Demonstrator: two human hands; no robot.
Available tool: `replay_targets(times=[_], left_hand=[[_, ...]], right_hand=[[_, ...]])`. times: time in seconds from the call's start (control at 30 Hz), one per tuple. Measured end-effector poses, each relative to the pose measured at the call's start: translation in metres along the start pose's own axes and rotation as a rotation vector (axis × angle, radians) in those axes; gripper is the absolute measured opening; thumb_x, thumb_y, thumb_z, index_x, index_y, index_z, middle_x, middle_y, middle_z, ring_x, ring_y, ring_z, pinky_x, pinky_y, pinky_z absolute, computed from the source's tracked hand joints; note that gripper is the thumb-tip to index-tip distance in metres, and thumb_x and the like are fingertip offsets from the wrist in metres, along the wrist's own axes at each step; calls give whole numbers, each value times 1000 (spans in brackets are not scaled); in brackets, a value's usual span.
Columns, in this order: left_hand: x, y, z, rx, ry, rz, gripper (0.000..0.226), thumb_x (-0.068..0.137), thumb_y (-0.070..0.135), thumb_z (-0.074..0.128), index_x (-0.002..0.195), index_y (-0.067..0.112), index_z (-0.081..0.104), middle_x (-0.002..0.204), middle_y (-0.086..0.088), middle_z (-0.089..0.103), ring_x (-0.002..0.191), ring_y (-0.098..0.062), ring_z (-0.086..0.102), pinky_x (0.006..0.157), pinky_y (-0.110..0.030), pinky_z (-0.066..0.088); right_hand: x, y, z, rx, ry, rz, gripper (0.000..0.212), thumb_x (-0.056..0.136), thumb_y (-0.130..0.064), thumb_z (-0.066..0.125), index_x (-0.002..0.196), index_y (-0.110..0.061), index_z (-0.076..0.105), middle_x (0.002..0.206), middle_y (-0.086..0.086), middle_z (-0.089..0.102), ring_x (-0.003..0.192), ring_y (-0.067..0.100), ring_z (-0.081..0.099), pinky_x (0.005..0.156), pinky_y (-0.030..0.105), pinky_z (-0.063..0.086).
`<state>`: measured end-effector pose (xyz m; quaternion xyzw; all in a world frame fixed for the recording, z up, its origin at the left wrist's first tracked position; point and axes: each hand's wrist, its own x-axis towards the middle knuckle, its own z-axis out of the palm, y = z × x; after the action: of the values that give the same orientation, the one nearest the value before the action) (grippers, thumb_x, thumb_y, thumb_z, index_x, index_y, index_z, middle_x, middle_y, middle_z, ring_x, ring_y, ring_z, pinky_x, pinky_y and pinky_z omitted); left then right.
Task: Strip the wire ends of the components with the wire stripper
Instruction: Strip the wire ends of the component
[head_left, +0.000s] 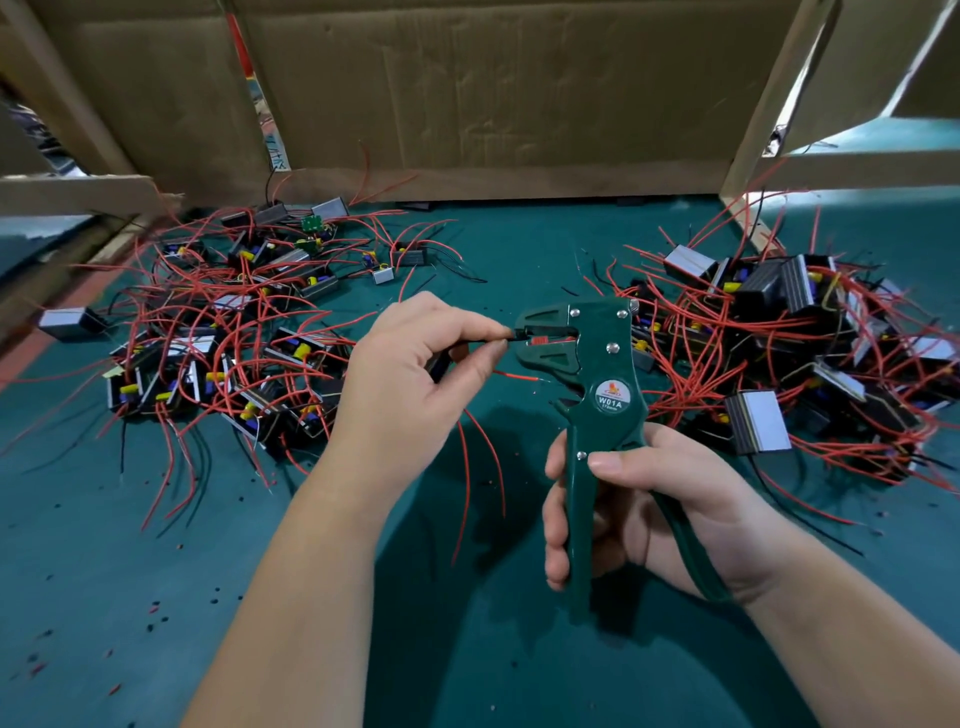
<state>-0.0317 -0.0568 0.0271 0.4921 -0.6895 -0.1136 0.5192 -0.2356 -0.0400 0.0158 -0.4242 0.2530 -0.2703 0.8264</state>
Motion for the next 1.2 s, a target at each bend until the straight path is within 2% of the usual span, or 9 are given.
replay_targets(times=[0.23,0.57,0.67,0.77,0.87,0.93,1.0,1.1,1.2], left_hand=[[0,0,1,8,-9,16,12,86,19,67,90,30,68,79,5,59,80,-18,56,75,-37,46],[0,-1,2,17,-36,6,14,87,20,63,90,34,64,81,4,59,82,-20,55,76,-33,44],[-1,-3,2,96,-149,-30,11,89,25,58,93,35,59,82,6,56,82,-13,53,76,-22,40],[-2,-6,4,172,-322,-89,5,90,22,62,91,25,66,83,3,54,79,-8,50,72,-11,35],[-2,-9,3,270,-414,-130,2,87,19,68,86,20,69,81,2,52,77,-12,50,71,-10,34],[-2,-11,1,257,-405,-158,3,85,19,70,85,23,70,81,4,50,76,-6,50,69,-8,33],[-2,-13,-1,242,-354,-172,5,84,19,71,84,24,72,80,7,49,77,-3,49,68,-6,31],[-3,-13,1,189,-247,-165,10,83,19,73,79,28,70,77,7,52,75,-2,49,69,-10,34],[-4,-13,2,80,-167,-209,16,83,21,74,75,34,69,75,10,65,70,-7,57,67,-19,44]], right_hand=[[1,3,2,-5,49,6,25,74,-23,68,91,-6,62,73,29,60,62,40,63,62,48,54],[0,1,2,-15,62,29,25,73,-28,68,83,-6,60,66,26,58,54,36,60,57,45,52],[1,5,9,-17,140,6,28,75,-33,68,77,-8,58,60,23,54,47,33,56,53,41,51],[6,8,11,-26,291,-18,33,74,-41,63,67,-10,54,50,17,45,36,25,45,48,35,46],[7,3,8,23,214,44,37,69,-46,62,72,-9,58,57,19,50,42,29,51,50,39,50],[6,0,6,97,144,36,36,71,-39,62,83,-6,61,70,24,58,59,36,60,62,47,54],[7,-1,4,135,164,-4,36,70,-32,62,90,-3,61,78,26,60,68,40,62,70,52,54],[7,-3,-3,171,279,10,41,67,-33,55,93,-2,61,78,26,62,68,40,63,71,53,54],[5,-5,-9,72,282,133,48,63,-32,57,99,0,60,80,27,62,69,41,64,73,53,54]])
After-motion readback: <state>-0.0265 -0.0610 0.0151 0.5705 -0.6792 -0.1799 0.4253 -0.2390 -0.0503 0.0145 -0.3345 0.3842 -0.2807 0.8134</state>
